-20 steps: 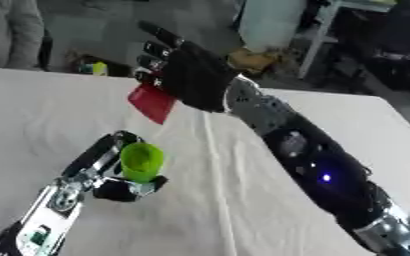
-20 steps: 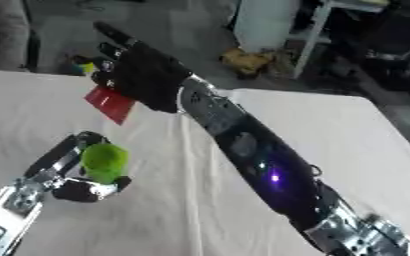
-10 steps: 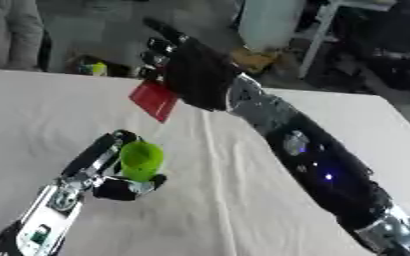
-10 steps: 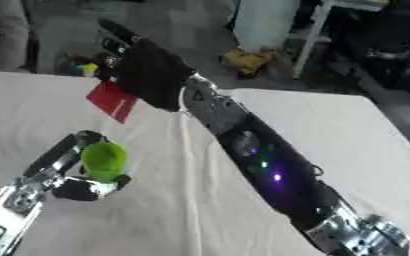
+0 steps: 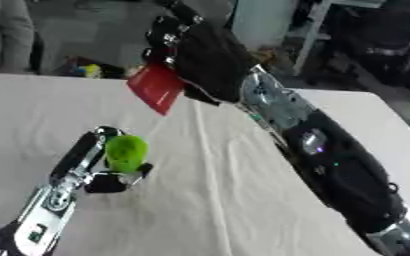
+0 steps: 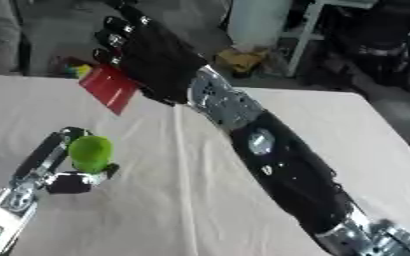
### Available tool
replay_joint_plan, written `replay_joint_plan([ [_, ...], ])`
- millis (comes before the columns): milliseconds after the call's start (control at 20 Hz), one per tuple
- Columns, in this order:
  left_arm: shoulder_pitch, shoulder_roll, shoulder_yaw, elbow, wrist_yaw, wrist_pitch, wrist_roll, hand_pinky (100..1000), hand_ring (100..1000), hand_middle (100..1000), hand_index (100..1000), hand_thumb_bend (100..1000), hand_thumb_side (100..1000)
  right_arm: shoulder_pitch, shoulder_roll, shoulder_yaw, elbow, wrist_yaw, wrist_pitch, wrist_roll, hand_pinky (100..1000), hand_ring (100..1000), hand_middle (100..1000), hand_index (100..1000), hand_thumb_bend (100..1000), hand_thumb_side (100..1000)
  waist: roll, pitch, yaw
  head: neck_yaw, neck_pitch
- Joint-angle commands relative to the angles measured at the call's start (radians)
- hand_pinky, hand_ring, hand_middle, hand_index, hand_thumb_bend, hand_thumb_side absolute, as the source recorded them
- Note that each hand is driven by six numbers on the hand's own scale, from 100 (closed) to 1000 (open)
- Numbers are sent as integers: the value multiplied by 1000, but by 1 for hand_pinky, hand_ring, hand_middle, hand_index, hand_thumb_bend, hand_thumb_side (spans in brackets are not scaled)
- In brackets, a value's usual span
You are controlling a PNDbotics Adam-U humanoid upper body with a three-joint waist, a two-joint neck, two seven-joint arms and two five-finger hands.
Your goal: Pour the contents of one cup into another cup.
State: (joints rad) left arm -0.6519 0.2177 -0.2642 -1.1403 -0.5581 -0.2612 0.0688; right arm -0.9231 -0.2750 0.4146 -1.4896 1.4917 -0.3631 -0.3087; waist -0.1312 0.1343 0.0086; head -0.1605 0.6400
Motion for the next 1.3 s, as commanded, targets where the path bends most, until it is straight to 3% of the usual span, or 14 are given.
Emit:
replay_joint_plan([
  [50,-26,24,37,27,-19,1,83,479,389,371,604,659,418,-11,-30,-5,-60,-46,1,17,910,644,193,565,100,100,10,-15,-5,3,-9],
  [250,-22,35,61,75,-68,1,134,628,647,627,756,1000,471,4,-36,-11,-79,-83,11,35,909,650,161,548,100,100,12,-15,-10,3,-10],
  [350,-16,40,70,90,-96,3,145,703,765,757,816,1000,538,17,-38,-18,-77,-107,22,42,908,657,142,530,100,100,13,-14,-12,4,-11],
  [450,-9,44,78,99,-124,5,150,739,810,812,840,1000,562,32,-38,-26,-67,-140,36,53,907,667,117,508,100,100,15,-13,-13,5,-11],
  [600,8,49,94,94,-133,8,152,735,820,831,844,1000,605,67,-40,-54,-39,-241,80,71,902,699,100,442,100,100,22,-10,-13,6,-13],
  [1000,98,86,152,-83,41,45,146,706,801,817,828,1000,663,195,-88,-177,28,-708,245,88,892,773,100,349,100,120,51,-3,8,4,-19],
  [1200,125,95,166,-174,138,62,125,700,797,813,820,1000,671,234,-100,-218,119,-944,277,82,864,798,100,327,100,148,64,0,23,0,-22],
  [1300,130,96,168,-215,174,67,117,698,794,810,817,1000,670,242,-102,-222,176,-1020,269,90,854,802,100,326,100,136,69,1,30,-4,-24],
])
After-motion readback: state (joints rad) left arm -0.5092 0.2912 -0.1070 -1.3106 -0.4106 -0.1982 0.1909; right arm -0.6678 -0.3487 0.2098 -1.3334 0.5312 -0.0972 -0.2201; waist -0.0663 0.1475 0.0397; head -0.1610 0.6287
